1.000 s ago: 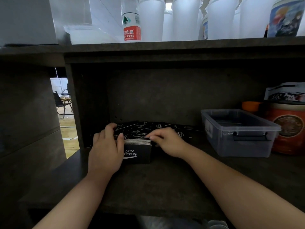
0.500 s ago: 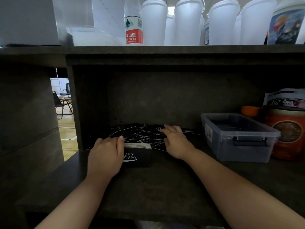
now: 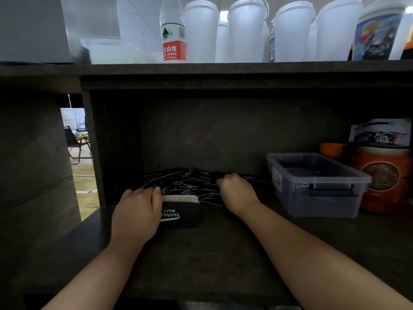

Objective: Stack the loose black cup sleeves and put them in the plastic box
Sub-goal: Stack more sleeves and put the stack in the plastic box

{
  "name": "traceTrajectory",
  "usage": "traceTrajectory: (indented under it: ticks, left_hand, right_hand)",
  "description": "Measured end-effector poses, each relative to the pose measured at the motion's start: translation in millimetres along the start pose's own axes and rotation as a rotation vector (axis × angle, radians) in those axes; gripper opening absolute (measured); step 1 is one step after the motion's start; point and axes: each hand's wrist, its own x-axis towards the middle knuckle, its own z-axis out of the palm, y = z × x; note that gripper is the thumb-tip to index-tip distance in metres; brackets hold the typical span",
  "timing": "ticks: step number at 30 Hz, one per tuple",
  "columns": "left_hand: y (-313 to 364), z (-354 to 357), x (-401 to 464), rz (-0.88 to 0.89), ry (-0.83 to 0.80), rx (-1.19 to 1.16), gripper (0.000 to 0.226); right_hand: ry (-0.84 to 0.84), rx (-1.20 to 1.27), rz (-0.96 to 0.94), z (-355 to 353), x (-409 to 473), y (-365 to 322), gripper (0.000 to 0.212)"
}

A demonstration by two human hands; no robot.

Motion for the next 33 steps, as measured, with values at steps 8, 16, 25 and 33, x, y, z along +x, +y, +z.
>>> traceTrajectory:
  ticks: [8, 16, 25, 33]
  left_hand:
    - [1.2, -2.1, -1.8, -0.046, -0.021, -0.024, 0.046]
    - [5.4, -6.5, -1.8, -0.132, -0.042, -0.113, 0.032]
    - [3.4, -5.1, -1.7, -0.09, -0.062, -0.016, 0.044]
    - [2.7, -2.3, -2.5, -0.073, -0.038, -0.012, 0.041]
  right_hand:
    - [0.321, 0.908, 0.246, -28.5, -6.1, -3.8, 0.013]
    - [-0.49, 1.2, 0.164, -22.3, -12.2, -25.2, 0.016]
    - [-0.428, 0.749, 0.051, -21.8, -8.1, -9.5, 0.015]
    - [-0.431, 0.237, 0.622, -7.4, -11.4, 34.7, 0.071]
